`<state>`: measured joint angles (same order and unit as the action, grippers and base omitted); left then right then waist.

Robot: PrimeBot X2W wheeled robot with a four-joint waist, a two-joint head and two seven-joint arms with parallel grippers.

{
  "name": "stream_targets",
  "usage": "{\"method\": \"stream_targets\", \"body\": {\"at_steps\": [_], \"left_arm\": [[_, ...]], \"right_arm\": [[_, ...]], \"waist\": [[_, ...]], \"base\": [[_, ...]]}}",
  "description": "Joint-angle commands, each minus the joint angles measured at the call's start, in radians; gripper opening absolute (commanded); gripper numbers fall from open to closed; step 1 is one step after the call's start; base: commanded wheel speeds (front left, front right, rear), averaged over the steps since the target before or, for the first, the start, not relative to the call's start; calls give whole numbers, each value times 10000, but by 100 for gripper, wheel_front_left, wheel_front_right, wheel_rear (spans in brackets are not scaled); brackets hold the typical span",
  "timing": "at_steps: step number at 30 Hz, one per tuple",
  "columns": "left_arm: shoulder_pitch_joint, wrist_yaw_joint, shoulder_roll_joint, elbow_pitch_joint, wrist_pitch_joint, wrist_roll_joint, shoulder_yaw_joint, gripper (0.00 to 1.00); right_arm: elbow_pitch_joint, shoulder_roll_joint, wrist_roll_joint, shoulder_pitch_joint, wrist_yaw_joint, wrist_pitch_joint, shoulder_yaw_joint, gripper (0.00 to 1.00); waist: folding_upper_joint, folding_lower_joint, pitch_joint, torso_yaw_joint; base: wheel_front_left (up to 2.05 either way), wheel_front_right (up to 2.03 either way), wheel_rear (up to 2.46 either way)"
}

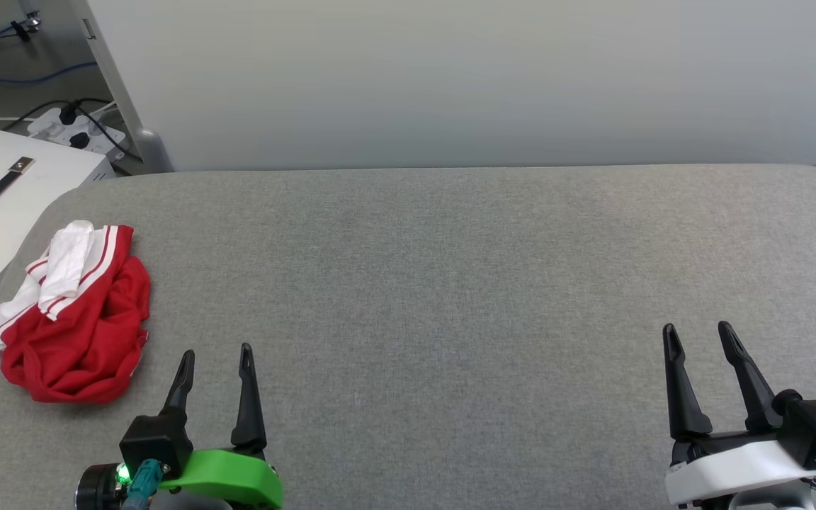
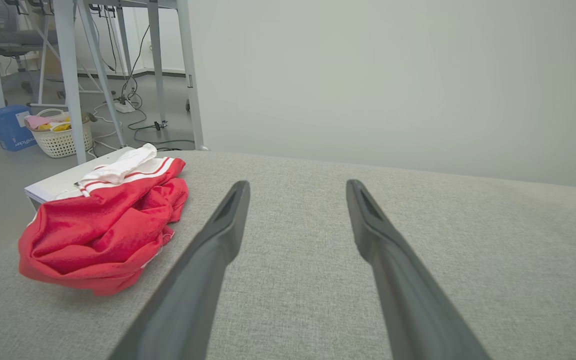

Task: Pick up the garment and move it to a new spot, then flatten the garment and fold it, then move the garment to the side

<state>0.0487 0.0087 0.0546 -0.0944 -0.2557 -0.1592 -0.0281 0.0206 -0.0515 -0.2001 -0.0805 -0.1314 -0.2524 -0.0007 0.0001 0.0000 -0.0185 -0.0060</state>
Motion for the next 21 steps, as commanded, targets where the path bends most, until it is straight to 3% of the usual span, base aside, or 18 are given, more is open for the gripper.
{"method": "stream_targets", "body": {"at_steps": [1,8,21], "left_arm": [[47,53,-44,-42,-61,-41,-5,100],[-20,77,-44,-127,-61,-108,29,100],[-147,118,-44,-169,-61,-223,412,100]], "right_arm": [[-39,13,-29,-124,7,-93,-18,100],[-82,13,-69,-145,7,-93,-23,100],[-91,13,-1,-51,7,-93,130,100]], "waist": [[-1,0,-1,26],[-1,0,7,382],[-1,0,242,1824]], "base": [[0,0,0],[0,0,0],[0,0,0]]}}
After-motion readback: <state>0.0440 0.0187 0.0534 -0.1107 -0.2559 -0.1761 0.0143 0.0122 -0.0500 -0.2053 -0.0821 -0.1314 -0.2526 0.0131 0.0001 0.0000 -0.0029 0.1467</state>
